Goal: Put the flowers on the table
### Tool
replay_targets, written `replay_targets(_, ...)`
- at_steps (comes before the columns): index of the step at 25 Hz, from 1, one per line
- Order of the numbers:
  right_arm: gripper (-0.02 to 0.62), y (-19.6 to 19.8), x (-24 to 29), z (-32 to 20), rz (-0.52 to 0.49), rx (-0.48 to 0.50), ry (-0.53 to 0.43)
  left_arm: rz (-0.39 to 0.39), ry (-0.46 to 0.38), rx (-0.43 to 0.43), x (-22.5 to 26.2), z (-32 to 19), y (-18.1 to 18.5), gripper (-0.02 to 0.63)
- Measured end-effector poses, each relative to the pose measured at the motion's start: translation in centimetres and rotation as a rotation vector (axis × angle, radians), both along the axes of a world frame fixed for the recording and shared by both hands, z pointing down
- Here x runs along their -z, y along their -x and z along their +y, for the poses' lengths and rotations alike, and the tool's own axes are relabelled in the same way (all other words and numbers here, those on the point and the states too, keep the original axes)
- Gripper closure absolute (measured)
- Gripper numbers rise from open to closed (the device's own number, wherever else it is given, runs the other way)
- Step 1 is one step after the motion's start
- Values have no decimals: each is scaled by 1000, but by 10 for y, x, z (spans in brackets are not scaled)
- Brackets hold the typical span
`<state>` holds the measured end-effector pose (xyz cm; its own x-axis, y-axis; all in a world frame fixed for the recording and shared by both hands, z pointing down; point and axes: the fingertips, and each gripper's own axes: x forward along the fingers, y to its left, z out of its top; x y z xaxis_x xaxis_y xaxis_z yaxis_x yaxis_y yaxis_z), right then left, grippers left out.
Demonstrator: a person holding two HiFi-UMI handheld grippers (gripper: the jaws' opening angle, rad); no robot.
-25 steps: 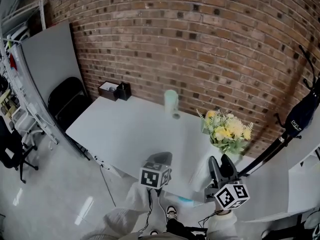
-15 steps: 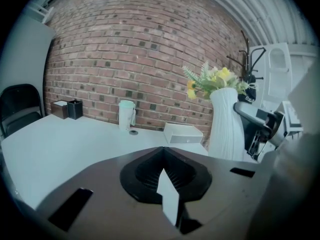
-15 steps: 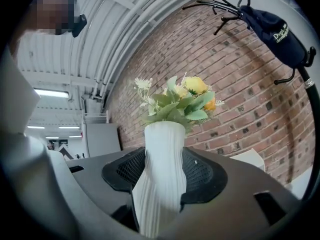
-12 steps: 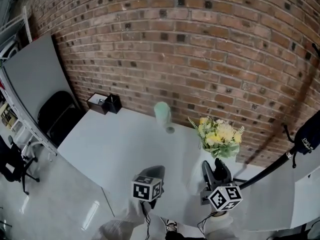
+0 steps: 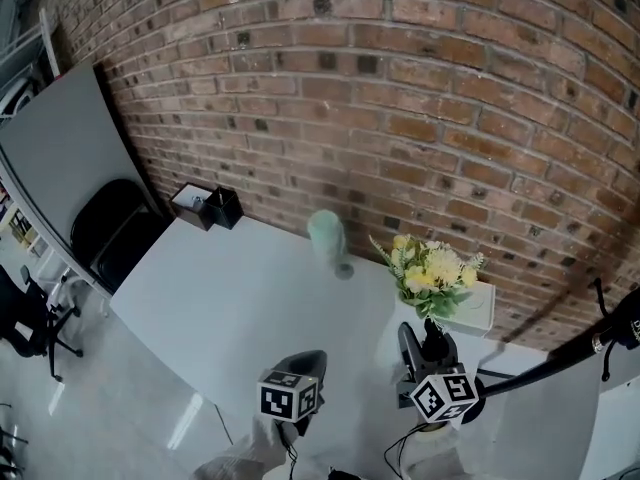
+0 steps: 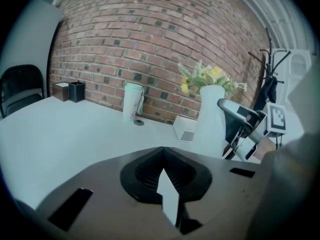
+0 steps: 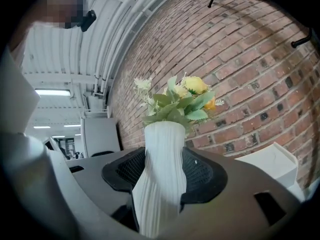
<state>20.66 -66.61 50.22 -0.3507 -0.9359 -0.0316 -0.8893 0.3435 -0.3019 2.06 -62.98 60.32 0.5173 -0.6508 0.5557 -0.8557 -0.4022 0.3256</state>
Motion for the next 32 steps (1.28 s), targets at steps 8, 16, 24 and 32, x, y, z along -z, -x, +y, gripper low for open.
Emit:
replay_targets(8, 344, 13, -17, -11, 4, 40, -71, -9, 14, 50, -10, 3, 18, 600)
replay_targets(16, 344, 26, -33, 5, 55, 78, -95, -15, 31, 41, -20, 27, 19, 600)
replay_targets(24, 343, 18, -34, 24, 35, 46, -51, -18, 28, 13, -22, 44, 12, 600)
replay_targets(32, 344, 28, -35, 67, 109, 58, -7, 10, 2, -20, -7, 64, 2, 600)
